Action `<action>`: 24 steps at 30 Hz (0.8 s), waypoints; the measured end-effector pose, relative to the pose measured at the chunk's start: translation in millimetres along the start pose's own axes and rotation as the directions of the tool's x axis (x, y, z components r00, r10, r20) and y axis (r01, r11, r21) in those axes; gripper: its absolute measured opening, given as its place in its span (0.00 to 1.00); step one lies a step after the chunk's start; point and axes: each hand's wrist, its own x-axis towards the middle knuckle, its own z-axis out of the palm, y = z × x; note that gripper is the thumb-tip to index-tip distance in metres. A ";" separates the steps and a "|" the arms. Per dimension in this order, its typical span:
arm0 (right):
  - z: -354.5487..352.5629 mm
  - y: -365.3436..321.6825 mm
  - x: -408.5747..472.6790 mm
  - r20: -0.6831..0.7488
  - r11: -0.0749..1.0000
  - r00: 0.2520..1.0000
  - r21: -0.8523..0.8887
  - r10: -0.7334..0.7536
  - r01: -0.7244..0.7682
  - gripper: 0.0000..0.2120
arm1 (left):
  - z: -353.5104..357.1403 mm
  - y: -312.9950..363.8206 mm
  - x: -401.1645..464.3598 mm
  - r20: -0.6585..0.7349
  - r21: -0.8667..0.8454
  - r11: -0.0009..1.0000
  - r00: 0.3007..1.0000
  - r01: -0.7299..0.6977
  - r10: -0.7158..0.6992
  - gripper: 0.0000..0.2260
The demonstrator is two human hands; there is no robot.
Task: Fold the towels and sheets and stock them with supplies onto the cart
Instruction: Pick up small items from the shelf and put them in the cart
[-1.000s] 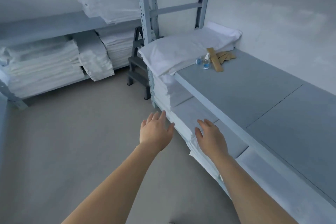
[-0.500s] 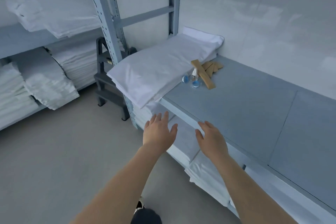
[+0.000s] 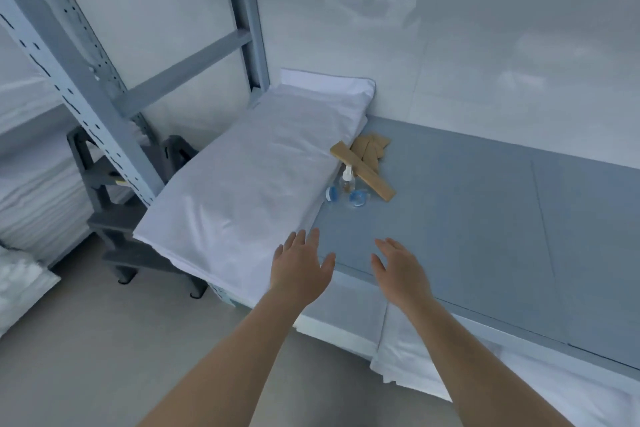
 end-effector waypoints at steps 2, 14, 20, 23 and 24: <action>4.3 -2.3 23.3 -0.004 1.000 1.000 0.000 0.018 -0.018 0.22 | 2.7 -2.9 25.9 0.000 0.021 0.999 0.999 -0.037 0.037 0.29; 63.3 15.0 179.9 -0.065 0.965 0.981 -0.201 -0.184 0.168 0.29 | 53.9 -3.6 191.1 0.112 0.398 0.860 0.947 -0.321 0.301 0.32; 86.2 22.8 202.6 -0.023 0.953 0.975 -0.219 -0.221 0.210 0.28 | 71.6 -0.3 205.0 0.151 0.577 0.742 0.937 -0.343 0.316 0.28; 84.5 25.5 194.8 -0.024 0.952 0.976 -0.229 -0.216 0.205 0.27 | 74.5 1.2 199.7 0.144 0.552 0.748 0.926 -0.368 0.349 0.27; 83.2 26.9 190.3 -0.018 0.952 0.977 -0.229 -0.214 0.205 0.27 | 76.2 2.2 196.2 0.151 0.513 0.772 0.925 -0.374 0.347 0.27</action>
